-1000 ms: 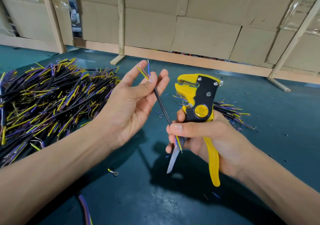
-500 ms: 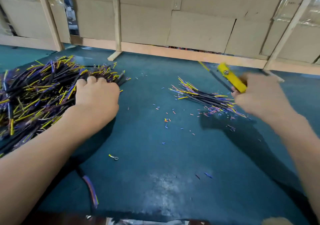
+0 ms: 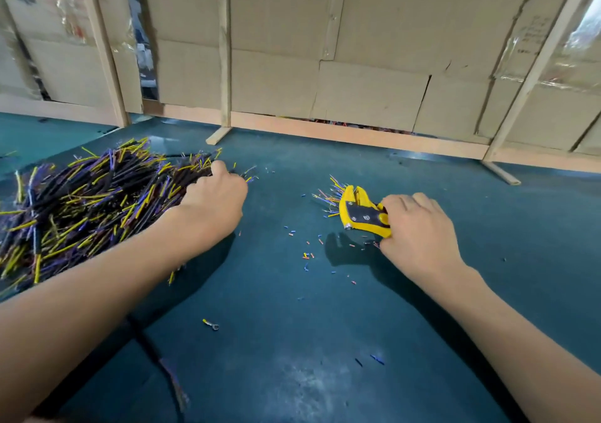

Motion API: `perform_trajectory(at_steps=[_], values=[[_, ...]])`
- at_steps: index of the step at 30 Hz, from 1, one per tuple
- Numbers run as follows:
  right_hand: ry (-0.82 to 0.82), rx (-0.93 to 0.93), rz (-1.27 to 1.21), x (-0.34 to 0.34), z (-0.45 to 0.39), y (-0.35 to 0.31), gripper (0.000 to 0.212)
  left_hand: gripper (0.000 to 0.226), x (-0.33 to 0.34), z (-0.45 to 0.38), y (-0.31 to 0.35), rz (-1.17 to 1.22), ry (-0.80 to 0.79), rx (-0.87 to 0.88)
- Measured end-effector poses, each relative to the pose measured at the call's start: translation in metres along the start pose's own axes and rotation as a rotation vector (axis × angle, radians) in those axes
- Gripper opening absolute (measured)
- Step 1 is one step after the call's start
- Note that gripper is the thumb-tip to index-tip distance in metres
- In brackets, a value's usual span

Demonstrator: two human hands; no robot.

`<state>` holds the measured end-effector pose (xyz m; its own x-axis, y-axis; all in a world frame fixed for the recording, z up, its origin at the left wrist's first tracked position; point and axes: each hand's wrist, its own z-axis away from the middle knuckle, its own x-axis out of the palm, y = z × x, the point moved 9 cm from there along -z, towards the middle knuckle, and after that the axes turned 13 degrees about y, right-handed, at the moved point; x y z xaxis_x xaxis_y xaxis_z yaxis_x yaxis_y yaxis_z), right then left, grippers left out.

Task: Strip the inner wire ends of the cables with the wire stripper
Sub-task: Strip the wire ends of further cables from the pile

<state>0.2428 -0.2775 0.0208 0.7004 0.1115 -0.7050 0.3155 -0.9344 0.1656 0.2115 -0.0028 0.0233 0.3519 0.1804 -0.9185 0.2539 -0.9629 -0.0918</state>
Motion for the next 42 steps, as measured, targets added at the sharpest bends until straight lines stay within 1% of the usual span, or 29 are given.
perform_trajectory(at_steps=[1, 3, 5, 6, 7, 9, 10, 13, 15, 17, 18, 20, 21, 22, 25, 28, 32, 33, 35, 36, 38, 41, 42], values=[[0.026, 0.009, -0.019, -0.002, 0.000, -0.001, 0.027, 0.035, -0.001, -0.004, 0.004, 0.025, 0.024, 0.030], [0.072, 0.012, -0.063, -0.004, 0.003, -0.005, 0.030, 0.041, -0.005, -0.007, 0.012, 0.031, 0.124, 0.104], [0.122, -0.015, -0.093, -0.007, 0.005, -0.014, 0.032, 0.058, -0.002, -0.006, 0.019, 0.004, 0.197, 0.193], [0.148, -0.038, -0.106, -0.009, 0.006, -0.019, 0.033, 0.066, 0.002, -0.003, 0.021, 0.014, 0.192, 0.225], [0.177, -0.059, -0.120, -0.010, 0.007, -0.023, 0.035, 0.068, 0.005, 0.000, 0.021, 0.047, 0.173, 0.240], [0.245, -0.080, -0.147, -0.015, 0.007, -0.026, 0.039, 0.063, 0.002, 0.006, 0.020, 0.121, 0.181, 0.260], [0.278, -0.088, -0.162, -0.017, 0.007, -0.025, 0.040, 0.062, -0.003, 0.008, 0.021, 0.164, 0.219, 0.277], [0.363, -0.125, -0.261, -0.028, 0.010, -0.027, 0.039, 0.066, -0.030, 0.017, 0.032, 0.356, 0.402, 0.390], [0.419, -0.166, -0.372, -0.037, 0.009, -0.034, 0.039, 0.056, -0.047, 0.026, 0.041, 0.485, 0.521, 0.453], [0.424, -0.231, -0.459, -0.039, 0.004, -0.049, 0.045, 0.047, -0.054, 0.035, 0.049, 0.596, 0.574, 0.504], [0.406, -0.248, -0.492, -0.037, 0.001, -0.055, 0.051, 0.046, -0.054, 0.039, 0.052, 0.643, 0.572, 0.519], [0.361, -0.232, -0.549, -0.030, -0.004, -0.065, 0.068, 0.044, -0.053, 0.046, 0.059, 0.697, 0.559, 0.559], [0.347, -0.216, -0.571, -0.029, -0.007, -0.066, 0.073, 0.041, -0.053, 0.049, 0.061, 0.710, 0.558, 0.576], [0.342, -0.205, -0.585, -0.028, -0.008, -0.066, 0.073, 0.038, -0.054, 0.051, 0.062, 0.719, 0.564, 0.584], [0.361, -0.210, -0.610, -0.031, -0.006, -0.062, 0.065, 0.027, -0.058, 0.052, 0.060, 0.757, 0.601, 0.574], [0.392, -0.238, -0.619, -0.034, -0.003, -0.064, 0.057, 0.023, -0.059, 0.054, 0.055, 0.791, 0.632, 0.574], [0.435, -0.249, -0.636, -0.038, -0.002, -0.068, 0.049, 0.022, -0.060, 0.053, 0.047, 0.813, 0.669, 0.489], [0.454, -0.229, -0.648, -0.040, -0.002, -0.067, 0.044, 0.022, -0.061, 0.053, 0.047, 0.828, 0.669, 0.476], [0.484, -0.190, -0.670, -0.046, -0.001, -0.065, 0.025, 0.020, -0.064, 0.054, 0.048, 0.836, 0.681, 0.484], [0.492, -0.177, -0.676, -0.048, 0.001, -0.065, 0.021, 0.020, -0.066, 0.055, 0.048, 0.833, 0.690, 0.495], [0.492, -0.182, -0.682, -0.053, 0.003, -0.068, 0.021, 0.023, -0.066, 0.054, 0.048, 0.843, 0.681, 0.490], [0.476, -0.224, -0.695, -0.056, 0.006, -0.076, 0.039, 0.027, -0.059, 0.048, 0.044, 0.893, 0.620, 0.429], [0.473, -0.236, -0.702, -0.056, 0.006, -0.078, 0.041, 0.025, -0.057, 0.046, 0.044, 0.927, 0.592, 0.414]])
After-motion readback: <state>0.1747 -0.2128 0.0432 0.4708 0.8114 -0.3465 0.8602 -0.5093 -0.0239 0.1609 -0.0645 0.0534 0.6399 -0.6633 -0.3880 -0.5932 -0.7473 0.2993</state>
